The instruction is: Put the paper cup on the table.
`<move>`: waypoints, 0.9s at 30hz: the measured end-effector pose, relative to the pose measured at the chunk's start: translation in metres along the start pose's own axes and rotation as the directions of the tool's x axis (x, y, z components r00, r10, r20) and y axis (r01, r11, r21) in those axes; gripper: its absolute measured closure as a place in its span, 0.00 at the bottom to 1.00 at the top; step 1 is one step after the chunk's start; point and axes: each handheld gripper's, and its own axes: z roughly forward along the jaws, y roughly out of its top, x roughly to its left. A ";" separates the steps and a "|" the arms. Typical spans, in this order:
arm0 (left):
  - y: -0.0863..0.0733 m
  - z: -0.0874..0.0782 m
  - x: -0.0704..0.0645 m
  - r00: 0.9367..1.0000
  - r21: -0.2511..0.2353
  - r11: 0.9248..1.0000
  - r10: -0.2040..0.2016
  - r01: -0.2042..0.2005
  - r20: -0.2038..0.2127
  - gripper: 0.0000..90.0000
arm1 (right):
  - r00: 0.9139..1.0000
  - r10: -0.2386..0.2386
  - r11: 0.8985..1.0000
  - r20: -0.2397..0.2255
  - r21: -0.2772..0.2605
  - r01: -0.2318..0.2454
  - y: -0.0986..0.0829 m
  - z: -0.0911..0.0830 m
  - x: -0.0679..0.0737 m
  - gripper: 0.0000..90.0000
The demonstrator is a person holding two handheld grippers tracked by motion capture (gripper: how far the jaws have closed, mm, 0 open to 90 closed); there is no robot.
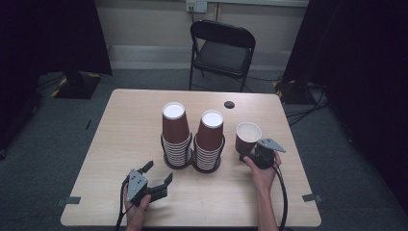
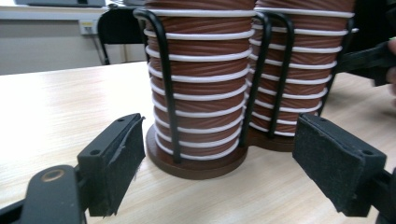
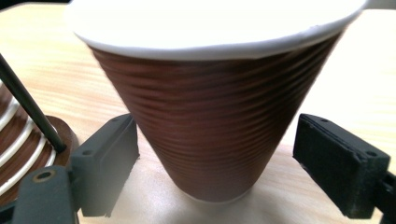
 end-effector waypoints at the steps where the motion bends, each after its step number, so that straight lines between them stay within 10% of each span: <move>1: 0.000 0.000 -0.001 1.000 0.004 1.000 0.005 -0.005 -0.006 0.19 | 1.000 0.004 1.000 -0.003 -0.010 -0.004 0.000 -0.002 -0.001 0.15; 27: 0.000 -0.002 -0.006 0.997 0.022 1.000 0.001 0.000 -0.082 0.19 | 1.000 0.003 0.977 -0.031 -0.214 -0.010 -0.014 -0.071 0.039 0.18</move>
